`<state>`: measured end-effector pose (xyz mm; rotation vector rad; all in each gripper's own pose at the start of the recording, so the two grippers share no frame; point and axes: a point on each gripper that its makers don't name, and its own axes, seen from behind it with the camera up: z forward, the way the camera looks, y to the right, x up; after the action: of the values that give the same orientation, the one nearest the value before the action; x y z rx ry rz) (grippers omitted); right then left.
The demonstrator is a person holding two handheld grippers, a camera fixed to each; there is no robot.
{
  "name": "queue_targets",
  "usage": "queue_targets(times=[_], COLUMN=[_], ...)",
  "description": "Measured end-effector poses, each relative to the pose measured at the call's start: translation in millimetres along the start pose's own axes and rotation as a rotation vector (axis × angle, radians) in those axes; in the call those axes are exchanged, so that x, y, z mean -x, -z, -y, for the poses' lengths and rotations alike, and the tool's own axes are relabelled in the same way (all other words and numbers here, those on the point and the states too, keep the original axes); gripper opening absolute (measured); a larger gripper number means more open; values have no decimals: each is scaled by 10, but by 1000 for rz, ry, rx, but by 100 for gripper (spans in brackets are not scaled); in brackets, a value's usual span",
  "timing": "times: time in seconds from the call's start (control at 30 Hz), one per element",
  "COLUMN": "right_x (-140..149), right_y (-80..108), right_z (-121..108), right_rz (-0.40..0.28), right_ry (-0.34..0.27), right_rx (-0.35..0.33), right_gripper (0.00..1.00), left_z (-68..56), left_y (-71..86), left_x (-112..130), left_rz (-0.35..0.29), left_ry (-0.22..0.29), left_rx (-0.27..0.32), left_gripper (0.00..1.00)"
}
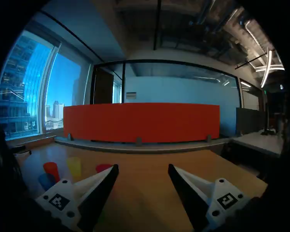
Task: Pour water
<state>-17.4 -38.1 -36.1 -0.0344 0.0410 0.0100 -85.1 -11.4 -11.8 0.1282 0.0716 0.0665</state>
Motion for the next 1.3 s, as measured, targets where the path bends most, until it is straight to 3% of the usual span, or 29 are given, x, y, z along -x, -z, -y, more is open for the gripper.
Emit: queue_targets(times=[0.37,1.3], right_x=[14,-10], right_y=[4,44], right_z=[10,-74], right_rz=[5,-13], right_ry=[-15,-10], right_rx=[1,13], right_gripper=[99,99], left_z=[38,31], left_y=[-43,-67], left_x=[44,70], left_rz=[15,20], left_ry=[40,40], left_rx=[7,21], left_gripper=[96,96])
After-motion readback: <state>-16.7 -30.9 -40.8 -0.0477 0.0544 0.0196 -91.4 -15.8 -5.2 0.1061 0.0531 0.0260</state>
